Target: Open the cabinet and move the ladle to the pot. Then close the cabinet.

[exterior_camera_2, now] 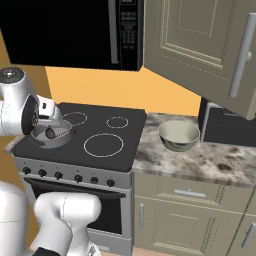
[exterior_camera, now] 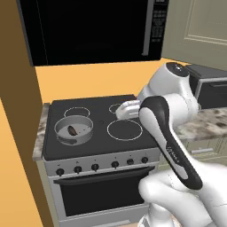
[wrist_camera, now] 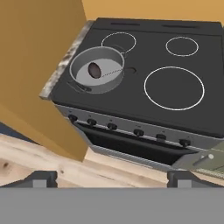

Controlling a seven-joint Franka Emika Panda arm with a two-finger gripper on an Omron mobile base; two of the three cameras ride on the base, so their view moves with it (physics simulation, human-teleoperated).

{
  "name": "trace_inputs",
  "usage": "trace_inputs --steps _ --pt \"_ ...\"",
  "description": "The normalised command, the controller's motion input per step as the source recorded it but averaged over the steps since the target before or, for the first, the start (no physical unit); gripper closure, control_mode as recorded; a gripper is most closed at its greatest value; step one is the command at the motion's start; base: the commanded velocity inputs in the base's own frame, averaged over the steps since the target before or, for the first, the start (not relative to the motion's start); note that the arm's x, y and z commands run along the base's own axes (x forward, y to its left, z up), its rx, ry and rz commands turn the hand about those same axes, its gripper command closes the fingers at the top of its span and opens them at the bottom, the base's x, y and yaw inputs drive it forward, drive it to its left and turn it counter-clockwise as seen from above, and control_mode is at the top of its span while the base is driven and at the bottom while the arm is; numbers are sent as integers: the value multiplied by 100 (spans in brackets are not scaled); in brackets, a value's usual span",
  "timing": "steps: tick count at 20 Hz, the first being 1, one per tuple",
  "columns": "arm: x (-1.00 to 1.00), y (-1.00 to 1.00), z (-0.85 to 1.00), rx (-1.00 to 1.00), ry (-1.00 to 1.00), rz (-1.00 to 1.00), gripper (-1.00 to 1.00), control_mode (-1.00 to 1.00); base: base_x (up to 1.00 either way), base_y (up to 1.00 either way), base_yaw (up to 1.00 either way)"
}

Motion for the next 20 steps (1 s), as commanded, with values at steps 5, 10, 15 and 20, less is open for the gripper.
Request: trace_inputs --steps 5,10,15,20 --pt "-65 -47 8 -9 0 3 -100 -100 0 0 0" --pt "-49 -16 0 -7 0 0 -100 -100 0 0 0" --pt "-27 -1 0 -1 0 0 -100 100 -33 -2 0" --pt "0 0 0 0 0 0 -100 100 -100 -56 -9"
